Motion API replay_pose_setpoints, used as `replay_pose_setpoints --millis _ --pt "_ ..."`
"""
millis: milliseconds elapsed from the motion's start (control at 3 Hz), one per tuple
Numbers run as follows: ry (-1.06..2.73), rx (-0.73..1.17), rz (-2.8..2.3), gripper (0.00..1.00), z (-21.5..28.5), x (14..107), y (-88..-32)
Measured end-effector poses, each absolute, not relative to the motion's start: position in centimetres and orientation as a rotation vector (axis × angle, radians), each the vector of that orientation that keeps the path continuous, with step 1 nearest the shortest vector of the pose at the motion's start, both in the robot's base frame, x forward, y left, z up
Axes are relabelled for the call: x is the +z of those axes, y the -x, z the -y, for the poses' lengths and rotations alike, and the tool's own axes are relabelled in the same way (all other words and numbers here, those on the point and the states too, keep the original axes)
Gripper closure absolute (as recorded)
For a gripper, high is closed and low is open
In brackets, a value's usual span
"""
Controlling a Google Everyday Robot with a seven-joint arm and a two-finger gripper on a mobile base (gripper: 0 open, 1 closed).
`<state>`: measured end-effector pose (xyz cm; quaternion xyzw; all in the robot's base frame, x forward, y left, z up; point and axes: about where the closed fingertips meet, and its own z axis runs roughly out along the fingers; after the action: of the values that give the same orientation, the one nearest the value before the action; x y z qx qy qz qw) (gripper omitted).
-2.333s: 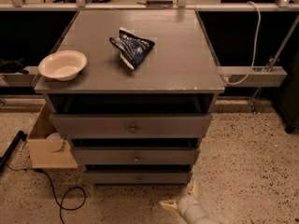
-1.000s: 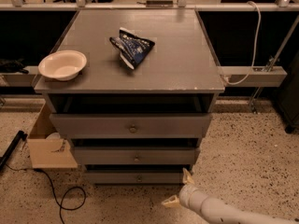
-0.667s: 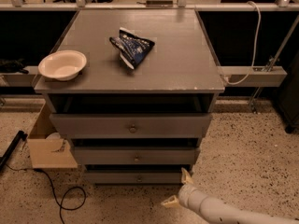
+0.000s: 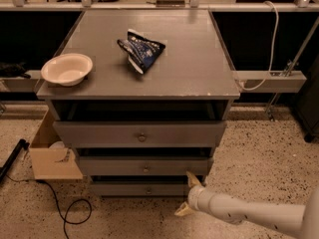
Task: Open bottom drawer
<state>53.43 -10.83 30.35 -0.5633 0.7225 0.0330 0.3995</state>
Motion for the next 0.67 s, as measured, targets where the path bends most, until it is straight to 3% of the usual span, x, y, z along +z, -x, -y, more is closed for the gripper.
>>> replay_pose_setpoints --millis 667 --pt "1.409 0.108 -1.838 0.00 9.91 29.91 -53.42"
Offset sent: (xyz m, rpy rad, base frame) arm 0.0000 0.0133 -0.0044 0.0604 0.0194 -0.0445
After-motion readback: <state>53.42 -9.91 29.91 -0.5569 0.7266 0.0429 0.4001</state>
